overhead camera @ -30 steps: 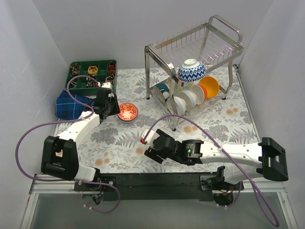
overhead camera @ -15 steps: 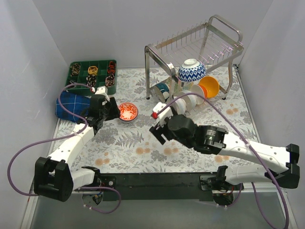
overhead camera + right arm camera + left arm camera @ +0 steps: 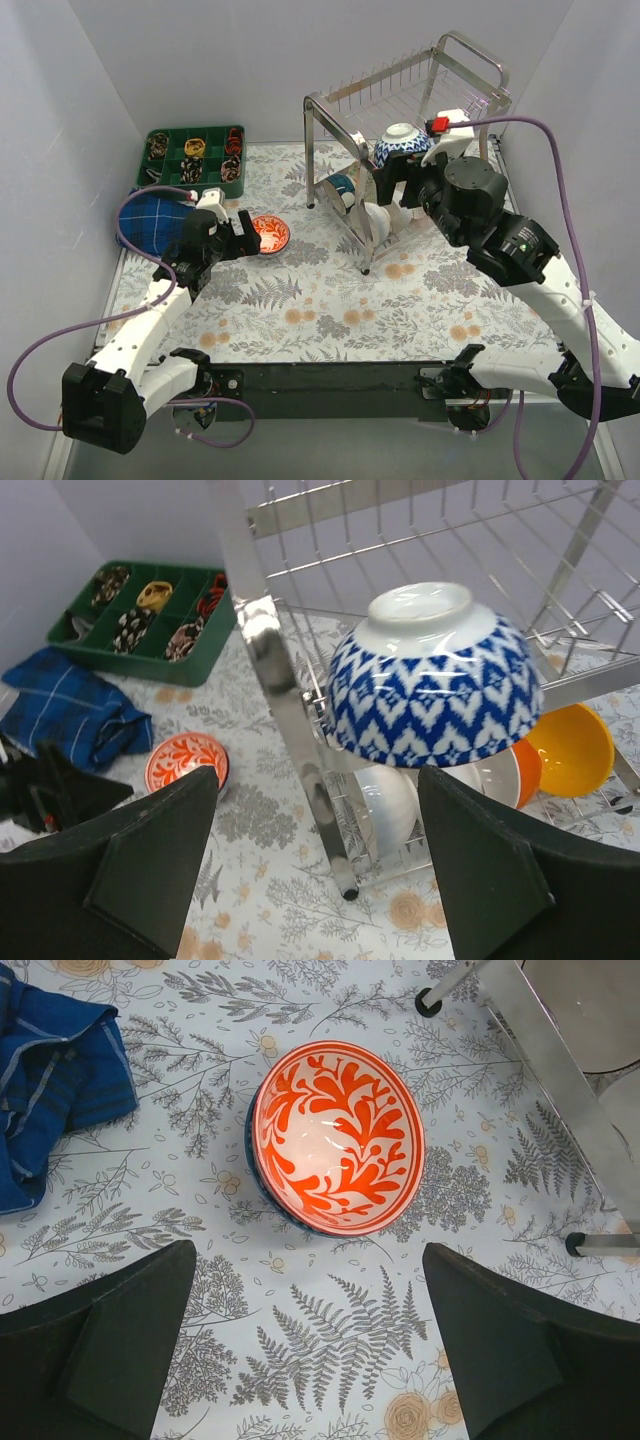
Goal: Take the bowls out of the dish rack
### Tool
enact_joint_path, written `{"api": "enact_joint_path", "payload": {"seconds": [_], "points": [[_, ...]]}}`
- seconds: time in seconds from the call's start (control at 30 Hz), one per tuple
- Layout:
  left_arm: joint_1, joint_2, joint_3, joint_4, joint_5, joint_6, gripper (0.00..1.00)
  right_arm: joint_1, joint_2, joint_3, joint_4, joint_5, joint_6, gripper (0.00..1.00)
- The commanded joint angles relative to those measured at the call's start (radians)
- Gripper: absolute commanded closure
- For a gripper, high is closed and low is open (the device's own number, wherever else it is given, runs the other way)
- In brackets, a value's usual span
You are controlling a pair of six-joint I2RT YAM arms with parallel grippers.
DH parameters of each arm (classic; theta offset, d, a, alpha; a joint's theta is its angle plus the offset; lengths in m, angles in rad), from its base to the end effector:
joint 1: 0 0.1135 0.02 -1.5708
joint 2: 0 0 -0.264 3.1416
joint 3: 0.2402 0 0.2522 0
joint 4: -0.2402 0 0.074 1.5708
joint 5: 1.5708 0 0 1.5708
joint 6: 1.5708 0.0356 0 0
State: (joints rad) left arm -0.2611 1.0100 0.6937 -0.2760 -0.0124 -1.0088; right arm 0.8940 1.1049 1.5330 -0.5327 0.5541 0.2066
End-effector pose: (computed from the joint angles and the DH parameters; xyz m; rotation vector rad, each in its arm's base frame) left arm 0.2146 -0.0569 0.2567 -0.8294 2.0940 -0.7000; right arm 0.1418 0.1466 0.4948 -0.1554 1.6657 0.3704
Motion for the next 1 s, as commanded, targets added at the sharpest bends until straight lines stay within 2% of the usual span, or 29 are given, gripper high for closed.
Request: {"api": "enact_joint_path", "payload": {"seconds": [0.0, 0.13, 0.37, 0.63, 0.77, 0.97], "points": [[-0.024, -0.042, -0.014, 0.017, 0.041, 0.044, 0.02, -0.081, 0.010, 0.059, -0.018, 0.046, 0.089, 0.10], [-0.061, -0.088, -0.007, 0.050, 0.065, 0.096, 0.02, -0.145, -0.036, 0.020, -0.018, 0.095, 0.102, 0.09], [-0.205, -0.117, 0.191, 0.061, 0.048, 0.266, 0.02, -0.233, -0.148, -0.097, -0.013, 0.148, 0.076, 0.09], [-0.430, 0.044, 0.487, 0.058, 0.069, 0.606, 0.02, -0.237, -0.328, -0.374, -0.009, 0.179, 0.099, 0.09], [-0.494, 0.133, 0.618, 0.060, 0.144, 0.731, 0.02, -0.237, -0.398, -0.560, 0.000, 0.087, 0.135, 0.09], [-0.559, 0.303, 0.797, 0.073, 0.224, 0.864, 0.02, -0.237, -0.445, -0.694, 0.008, -0.012, 0.168, 0.08]]}}
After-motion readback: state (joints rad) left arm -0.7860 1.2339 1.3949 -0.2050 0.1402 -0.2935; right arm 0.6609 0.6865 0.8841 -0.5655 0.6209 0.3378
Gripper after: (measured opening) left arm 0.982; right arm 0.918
